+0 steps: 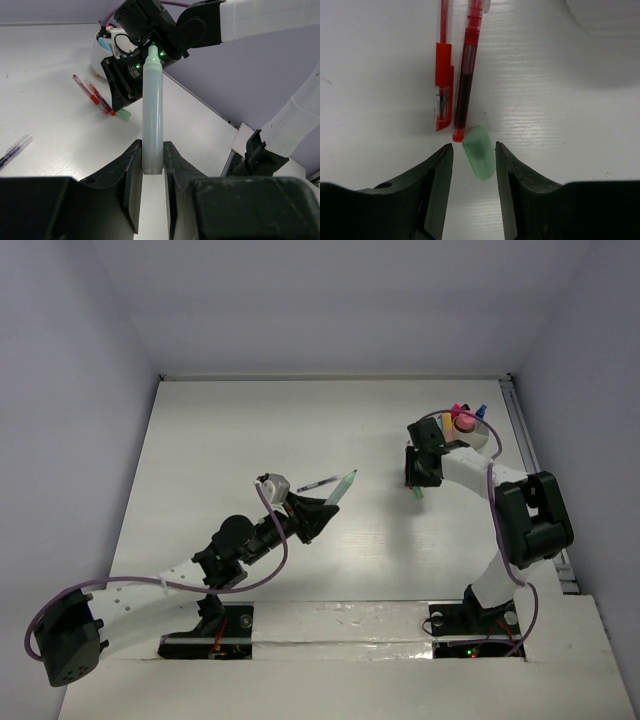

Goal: Sort the stationery into containers
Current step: Close the pen cap on the pen.

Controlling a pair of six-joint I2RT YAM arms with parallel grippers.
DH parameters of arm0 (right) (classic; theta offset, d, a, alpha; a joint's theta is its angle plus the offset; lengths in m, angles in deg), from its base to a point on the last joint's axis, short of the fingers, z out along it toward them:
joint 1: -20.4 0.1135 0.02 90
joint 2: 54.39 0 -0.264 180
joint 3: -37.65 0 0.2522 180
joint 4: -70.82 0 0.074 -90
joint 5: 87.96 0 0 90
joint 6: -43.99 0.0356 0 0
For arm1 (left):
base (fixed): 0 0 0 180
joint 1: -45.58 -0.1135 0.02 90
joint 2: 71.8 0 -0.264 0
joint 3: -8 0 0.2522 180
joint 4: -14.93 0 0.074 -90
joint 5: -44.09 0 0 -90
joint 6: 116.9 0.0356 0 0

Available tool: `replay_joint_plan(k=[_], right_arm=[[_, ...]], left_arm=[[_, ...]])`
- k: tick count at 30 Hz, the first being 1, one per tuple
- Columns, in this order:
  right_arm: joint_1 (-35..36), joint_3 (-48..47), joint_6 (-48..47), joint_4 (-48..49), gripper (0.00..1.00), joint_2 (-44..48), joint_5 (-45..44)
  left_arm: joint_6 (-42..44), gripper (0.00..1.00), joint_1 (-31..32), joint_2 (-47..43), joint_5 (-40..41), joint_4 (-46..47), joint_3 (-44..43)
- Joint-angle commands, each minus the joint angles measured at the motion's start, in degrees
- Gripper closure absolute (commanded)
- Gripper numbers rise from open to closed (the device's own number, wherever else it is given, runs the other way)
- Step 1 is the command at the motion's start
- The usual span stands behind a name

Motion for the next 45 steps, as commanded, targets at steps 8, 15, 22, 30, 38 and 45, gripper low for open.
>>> replay_joint_plan(k=[8, 15, 22, 30, 38, 45], right_arm=[[-0.3, -4.2, -2.7, -4.4, 0.57, -5.2, -1.1], [-0.8, -5.9, -2.8, -5.7, 0.71, -7.0, -2.2], [-0.8, -3.2, -1.6, -6.7, 0.76, -1.6, 1.3], [-0.8, -1.7, -0.7, -7.0, 0.85, 4.3, 3.4], [1.9, 2.6, 1.8, 7.6, 0.93, 18.0, 16.3], [4.2, 13.2, 16.3, 39.6, 0.97, 33.3, 32.2]], left_arm=[[0.4, 1.0, -0.8, -1.0, -0.8, 2.2, 0.6], [0.3, 1.0, -1.3, -0.6, -0.9, 2.2, 0.5], [0.1, 1.0, -1.8, -0.8, -1.2, 2.2, 0.7], [-0.3, 1.0, -1.8, -0.2, -1.7, 2.9, 0.7], [-2.9, 1.0, -2.9, 2.4, -3.1, 6.9, 1.4], [-9.3, 1.0, -5.2, 4.9, -7.8, 12.3, 1.0]])
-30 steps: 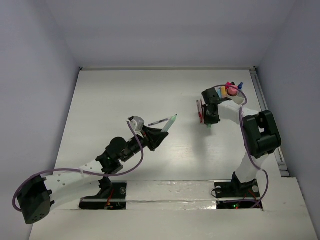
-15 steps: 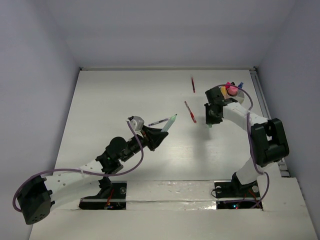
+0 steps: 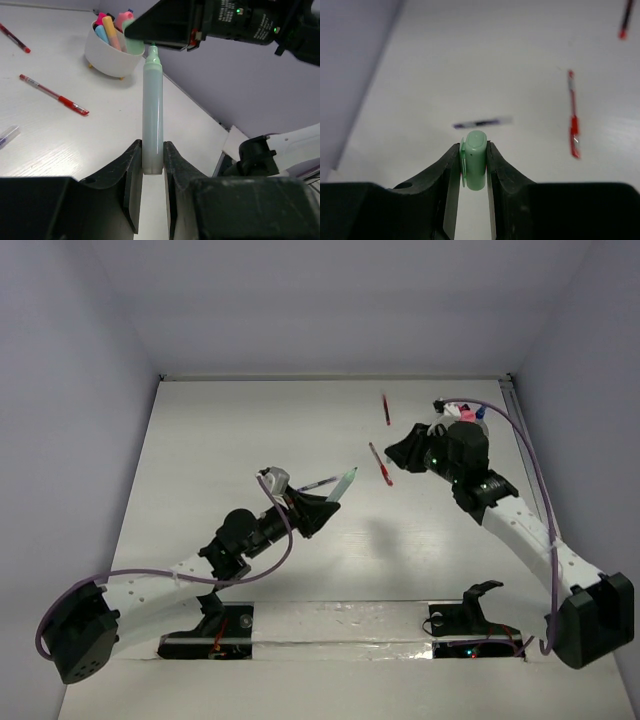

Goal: Sort the stationery into containers
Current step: Close the pen cap on the pen.

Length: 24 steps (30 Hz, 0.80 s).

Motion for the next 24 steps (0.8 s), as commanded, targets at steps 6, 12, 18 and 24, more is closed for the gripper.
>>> replay_joint_plan(k=[6, 12, 18, 24], right_arm=[[1.3, 8.7, 18.0, 41.0, 1.0, 8.0, 12.6], [1.9, 11.7, 26.2, 58.8, 1.0, 8.3, 14.8], [3.7, 12.6, 32.2, 72.3, 1.0, 5.9, 14.1], [9.3, 10.1, 33.1, 78.8, 1.0, 2.0, 11.9]], left_arm=[[-12.8, 1.0, -3.3, -2.1, -5.8, 13.8, -0.5], [-26.4, 1.0, -5.3, -1.8, -8.8, 24.3, -0.2], [-33.5, 1.0, -6.4, -0.4, -9.8, 29.8, -1.4], [-38.2, 1.0, -6.9, 2.5, -11.2, 34.0, -1.6]])
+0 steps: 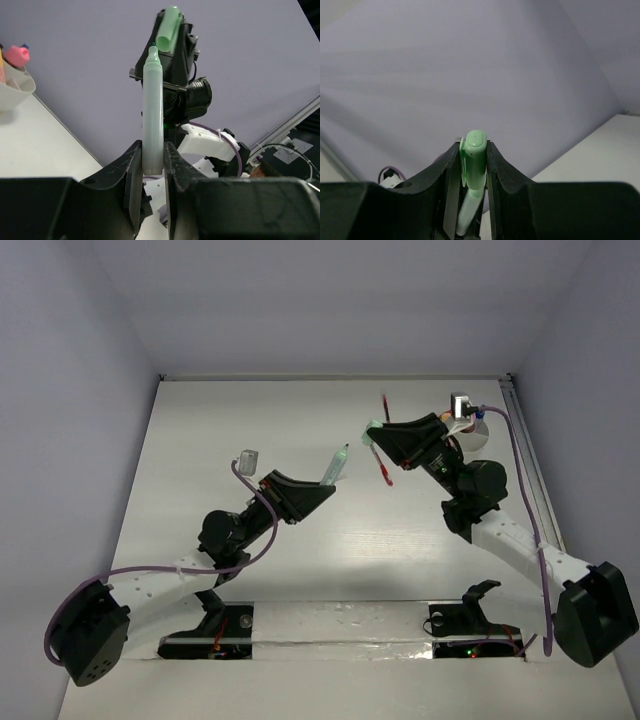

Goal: Sort the stationery into containers
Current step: Close the pen cap on the pen.

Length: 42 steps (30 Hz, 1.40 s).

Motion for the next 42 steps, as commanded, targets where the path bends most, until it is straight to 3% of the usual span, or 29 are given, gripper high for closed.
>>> replay_joint_plan(k=[1, 12, 42], right_arm=[[3.3, -2.7, 1.4, 9.4, 1.0, -2.2, -1.4], [8.8, -4.8, -0.9, 11.4, 1.0, -6.4, -2.9], [8.8, -6.3, -1.2, 12.4, 1.0, -8.6, -3.5]], left_arm=[[-4.3, 1.0, -0.3, 0.7, -1.8, 11.0, -1.5], [-3.2, 1.0, -0.3, -1.6, -1.6, 9.4, -1.4], [-3.0, 1.0, -0.3, -2.9, -2.1, 9.0, -0.4]])
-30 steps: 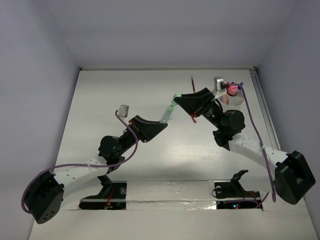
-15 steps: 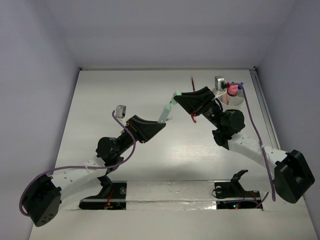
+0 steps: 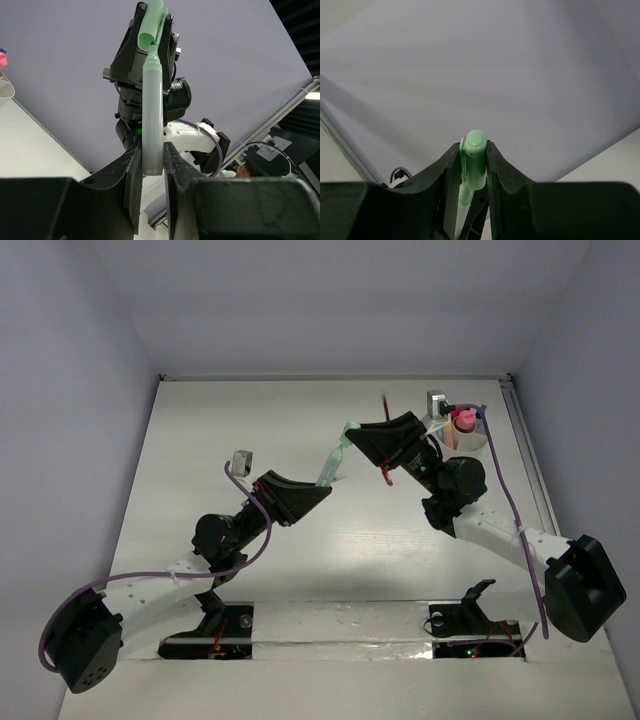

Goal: Sort the stationery into containers
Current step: Close the pen cap on the pen.

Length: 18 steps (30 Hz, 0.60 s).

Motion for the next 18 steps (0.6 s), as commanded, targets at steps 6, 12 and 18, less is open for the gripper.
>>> replay_joint_plan(k=[6, 12, 18], right_arm=[[1.0, -2.6, -0.8, 3.9, 1.0, 0.7, -0.9], [1.0, -3.0, -0.7, 4.1, 1.0, 0.4, -1.0], [1.0, -3.1, -0.3, 4.1, 1.0, 0.2, -0.7]], left_arm=[[0.5, 1.0, -0.3, -0.9, -0.8, 8.3, -0.5], [0.6, 1.0, -0.8, -1.1, -0.7, 8.0, -0.4], [1.0, 1.0, -0.8, -1.5, -0.5, 7.4, -0.5]])
